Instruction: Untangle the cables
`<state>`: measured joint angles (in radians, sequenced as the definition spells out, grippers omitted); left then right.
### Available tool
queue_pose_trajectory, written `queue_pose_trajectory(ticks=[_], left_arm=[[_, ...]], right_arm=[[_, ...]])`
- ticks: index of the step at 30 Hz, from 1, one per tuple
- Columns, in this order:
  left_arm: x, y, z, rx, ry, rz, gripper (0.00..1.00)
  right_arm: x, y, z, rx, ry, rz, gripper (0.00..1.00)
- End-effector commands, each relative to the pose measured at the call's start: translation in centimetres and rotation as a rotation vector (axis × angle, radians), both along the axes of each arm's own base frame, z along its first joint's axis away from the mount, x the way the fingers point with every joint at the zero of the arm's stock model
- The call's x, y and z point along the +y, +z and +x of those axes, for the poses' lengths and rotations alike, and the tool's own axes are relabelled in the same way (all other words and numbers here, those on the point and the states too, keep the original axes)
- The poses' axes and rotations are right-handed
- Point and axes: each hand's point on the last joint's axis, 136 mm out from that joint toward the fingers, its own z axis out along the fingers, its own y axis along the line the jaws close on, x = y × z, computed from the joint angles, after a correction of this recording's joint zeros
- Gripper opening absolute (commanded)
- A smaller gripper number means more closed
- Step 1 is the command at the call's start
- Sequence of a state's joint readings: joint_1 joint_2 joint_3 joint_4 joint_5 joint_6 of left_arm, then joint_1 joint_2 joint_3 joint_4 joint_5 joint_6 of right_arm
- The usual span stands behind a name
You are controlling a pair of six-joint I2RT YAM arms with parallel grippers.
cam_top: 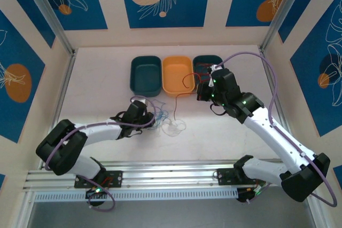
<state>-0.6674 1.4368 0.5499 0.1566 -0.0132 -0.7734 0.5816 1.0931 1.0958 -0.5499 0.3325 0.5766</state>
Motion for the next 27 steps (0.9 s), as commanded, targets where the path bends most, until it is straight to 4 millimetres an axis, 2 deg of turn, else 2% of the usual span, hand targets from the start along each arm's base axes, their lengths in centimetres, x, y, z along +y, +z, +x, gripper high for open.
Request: queue_pose_trajectory(ticks=[1,4,13,22,24,26,27], left_arm=[[1.1,0.3,0.0,-0.007,0.038,0.011,0.18],[1.1,0.8,0.0,-0.014,0.039,0.006,0.20],[1.1,3.3,-0.2,-0.050,0.024,-0.019,0.37],[1.7,6.9,-0.7,-0.117,0.018,-0.049,0.70],[2.1,7.6,-0.9,-0.134,0.022,-0.048,0.80],[2.4,8.2,-1.2,-0.149,0.025,-0.046,0.97],[2.6,8.5,-1.2,-0.154,0.026,-0.044,1.00]], right_arm=[[-0.9,1.9,-0.1,-0.042,-0.027,-0.005,0.00],[-1.2,2.3,-0.2,-0.049,-0.038,-0.007,0.00],[-2.3,3.8,0.0,-0.079,-0.066,-0.013,0.00],[-4.4,6.5,0.9,-0.108,-0.110,-0.026,0.00],[-5.1,6.9,1.4,-0.102,-0.124,-0.021,0.00],[-5.8,7.4,2.1,-0.102,-0.143,-0.016,0.00],[-6.2,7.5,2.5,-0.102,-0.152,-0.015,0.00]])
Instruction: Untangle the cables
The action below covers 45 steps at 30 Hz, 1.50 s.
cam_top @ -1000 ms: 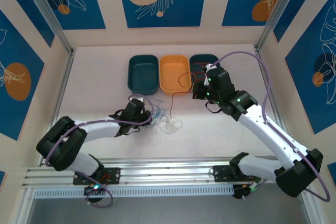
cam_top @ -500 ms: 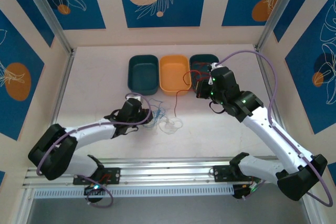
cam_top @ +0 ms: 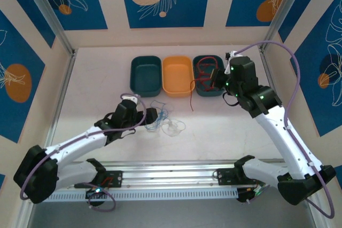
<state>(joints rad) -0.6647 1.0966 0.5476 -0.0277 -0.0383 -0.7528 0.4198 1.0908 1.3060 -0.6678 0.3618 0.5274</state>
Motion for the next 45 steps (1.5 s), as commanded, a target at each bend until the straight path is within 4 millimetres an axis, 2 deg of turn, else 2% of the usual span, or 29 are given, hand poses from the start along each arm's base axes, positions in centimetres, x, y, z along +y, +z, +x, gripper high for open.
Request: queue_pose_trajectory(ticks=[1,7,13,22,29,34,38,45], left_arm=[[1.1,1.1,0.0,-0.020,0.023,0.030,1.00],[2.5,1.8,-0.4,-0.054,0.046,0.066,1.00],[3.4,2.7,-0.6,-0.102,0.072,0.066,1.00],[4.8,3.4,-0.9,-0.142,0.110,0.082,1.00],[5.5,3.6,-1.2,-0.154,0.134,0.084,1.00],[6.1,3.6,-1.4,-0.154,0.149,0.095,1.00],[6.2,3.4,-1.4,-0.153,0.154,0.103,1.00],[6.1,3.2,-1.3,-0.150,0.152,0.109,1.00]], right_arm=[[-0.9,0.8,0.8,0.003,-0.004,-0.009,0.00],[-3.1,1.4,4.1,0.005,-0.054,-0.039,0.00],[-5.8,0.3,8.2,0.023,-0.137,-0.144,0.00],[-6.7,-0.2,13.9,-0.008,-0.134,-0.183,0.00],[-7.1,-2.4,17.5,0.052,-0.119,-0.203,0.00],[-6.6,-4.7,18.2,0.173,-0.090,-0.200,0.00],[-6.2,-7.2,18.0,0.292,-0.059,-0.200,0.00],[-5.8,-10.4,17.2,0.463,-0.015,-0.206,0.00]])
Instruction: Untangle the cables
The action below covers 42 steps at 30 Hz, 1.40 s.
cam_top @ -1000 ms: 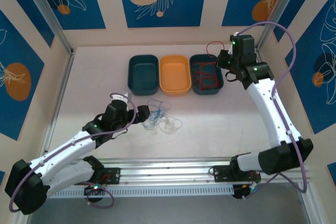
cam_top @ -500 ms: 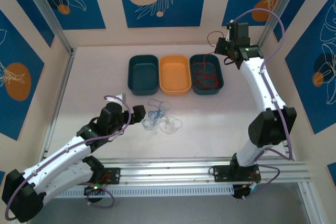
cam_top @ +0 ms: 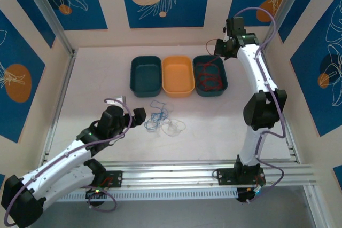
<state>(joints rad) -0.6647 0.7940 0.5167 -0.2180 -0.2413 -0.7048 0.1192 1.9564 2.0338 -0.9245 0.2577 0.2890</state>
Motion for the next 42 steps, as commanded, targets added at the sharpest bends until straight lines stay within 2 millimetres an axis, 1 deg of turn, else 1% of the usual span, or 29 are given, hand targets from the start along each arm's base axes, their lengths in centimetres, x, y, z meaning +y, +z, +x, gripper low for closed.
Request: queue_pose_trajectory(ticks=[1,7,11,20,31,33,42], left_arm=[[0.6,-0.7,0.1,0.008,0.018,0.031,1.00],[0.3,-0.9,0.3,0.017,0.011,0.030,1.00],[0.2,-1.1,0.3,0.024,0.006,0.033,1.00],[0.3,-1.6,0.0,0.039,0.006,0.029,1.00],[0.7,-1.7,-0.4,0.040,0.015,0.027,1.00],[0.7,-1.8,-0.4,0.043,0.014,0.028,1.00],[0.4,-1.8,-0.5,0.046,0.003,0.016,1.00]], right_arm=[[0.4,-1.5,-1.9,0.131,0.037,0.017,0.00],[1.3,-4.2,-2.0,0.256,0.067,0.048,0.00],[1.4,-6.3,-1.8,0.332,0.070,0.050,0.00],[0.8,-11.4,-0.7,0.451,0.034,0.012,0.00],[-0.3,-16.2,0.2,0.523,-0.017,-0.028,0.00],[-0.5,-16.9,0.3,0.529,-0.028,-0.040,0.00],[-1.1,-18.1,0.8,0.518,-0.054,-0.096,0.00]])
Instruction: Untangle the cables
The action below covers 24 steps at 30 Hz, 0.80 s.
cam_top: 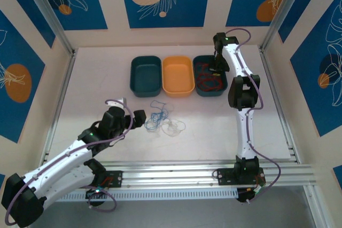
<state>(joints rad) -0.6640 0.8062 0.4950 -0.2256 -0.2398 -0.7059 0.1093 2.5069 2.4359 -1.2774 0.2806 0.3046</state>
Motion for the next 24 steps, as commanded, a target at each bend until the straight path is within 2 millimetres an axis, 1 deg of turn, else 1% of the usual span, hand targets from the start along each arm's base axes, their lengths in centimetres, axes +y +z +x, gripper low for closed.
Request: queue_pose_trajectory(ticks=[1,4,6,9,13,15,17,19,24], left_arm=[[0.2,-0.5,-0.2,0.014,0.002,-0.008,1.00],[0.0,-0.5,-0.3,0.018,-0.004,-0.017,1.00],[0.0,-0.7,-0.4,0.024,-0.006,-0.021,1.00],[0.1,-0.8,-0.5,0.027,-0.004,-0.018,1.00],[0.2,-0.4,-0.5,0.014,-0.001,-0.018,1.00],[0.3,-0.2,-0.5,0.010,-0.001,-0.017,1.00],[0.3,-0.1,-0.5,0.006,-0.002,-0.017,1.00],[0.4,-0.1,-0.5,0.005,-0.001,-0.016,1.00],[0.3,-0.1,-0.4,0.001,-0.002,-0.019,1.00]], right_arm=[[-0.2,-1.2,-0.3,0.026,-0.013,-0.034,0.00],[0.1,-1.2,-0.4,0.027,-0.004,-0.043,0.01],[0.3,-0.7,-0.5,0.017,0.004,-0.059,0.07],[0.9,0.6,-0.3,-0.017,0.022,-0.070,0.14],[1.3,3.2,-0.2,-0.073,0.024,-0.078,0.26],[1.1,4.5,-0.4,-0.096,0.019,-0.096,0.33],[1.0,5.8,-0.6,-0.122,0.018,-0.108,0.36],[1.0,7.4,-0.9,-0.160,0.017,-0.112,0.43],[1.2,10.9,-2.1,-0.239,0.015,-0.106,0.50]])
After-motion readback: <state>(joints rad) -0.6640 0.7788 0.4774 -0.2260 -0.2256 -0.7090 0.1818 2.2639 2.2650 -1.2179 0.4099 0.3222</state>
